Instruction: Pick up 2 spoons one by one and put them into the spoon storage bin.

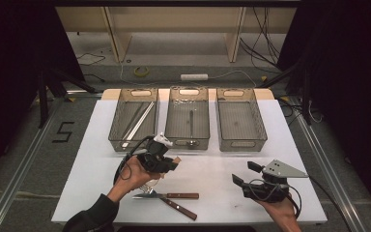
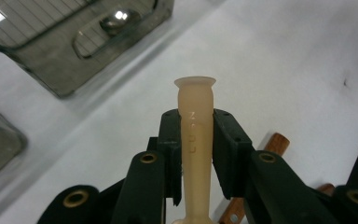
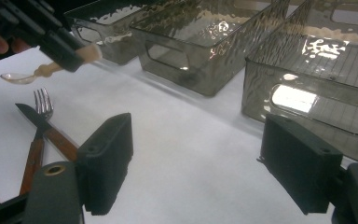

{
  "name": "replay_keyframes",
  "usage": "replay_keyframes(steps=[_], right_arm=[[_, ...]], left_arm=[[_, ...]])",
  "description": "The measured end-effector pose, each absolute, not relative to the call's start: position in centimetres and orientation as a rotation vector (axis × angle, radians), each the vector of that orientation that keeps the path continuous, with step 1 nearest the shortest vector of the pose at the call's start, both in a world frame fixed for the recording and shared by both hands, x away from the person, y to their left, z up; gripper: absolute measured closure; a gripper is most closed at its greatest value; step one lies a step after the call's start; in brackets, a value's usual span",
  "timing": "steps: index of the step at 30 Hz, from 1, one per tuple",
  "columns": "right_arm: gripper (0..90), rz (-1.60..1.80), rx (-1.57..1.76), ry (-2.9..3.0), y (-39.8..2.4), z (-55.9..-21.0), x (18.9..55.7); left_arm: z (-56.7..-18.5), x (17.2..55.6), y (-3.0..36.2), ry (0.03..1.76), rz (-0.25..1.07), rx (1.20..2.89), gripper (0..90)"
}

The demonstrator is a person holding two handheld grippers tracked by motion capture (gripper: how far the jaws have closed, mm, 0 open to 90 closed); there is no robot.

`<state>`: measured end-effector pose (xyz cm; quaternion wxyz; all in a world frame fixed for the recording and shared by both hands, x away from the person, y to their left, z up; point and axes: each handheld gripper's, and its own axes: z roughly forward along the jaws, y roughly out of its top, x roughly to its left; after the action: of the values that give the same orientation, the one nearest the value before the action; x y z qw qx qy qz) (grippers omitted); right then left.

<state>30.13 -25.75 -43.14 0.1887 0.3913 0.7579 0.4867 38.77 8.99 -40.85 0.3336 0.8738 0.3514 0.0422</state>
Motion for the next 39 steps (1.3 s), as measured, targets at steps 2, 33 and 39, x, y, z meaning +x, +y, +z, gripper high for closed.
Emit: replay_keyframes(steps=[2, 33, 39], right_arm=[[26.2, 1.371, 1.101, 2.131, -25.8, -43.1, 30.1], [26.2, 1.375, 1.099, 2.13, -25.8, -43.2, 30.2], [26.2, 1.375, 1.098, 2.131, -25.8, -43.1, 30.1]], left_arm=[[-40.5, 39.2, 9.2, 0.92, 0.123, 2.265, 73.8], [-37.0, 44.6, 8.0, 0.943, 0.229, 2.088, 73.7], [-36.6, 45.5, 7.8, 0.957, 0.243, 2.067, 73.7]])
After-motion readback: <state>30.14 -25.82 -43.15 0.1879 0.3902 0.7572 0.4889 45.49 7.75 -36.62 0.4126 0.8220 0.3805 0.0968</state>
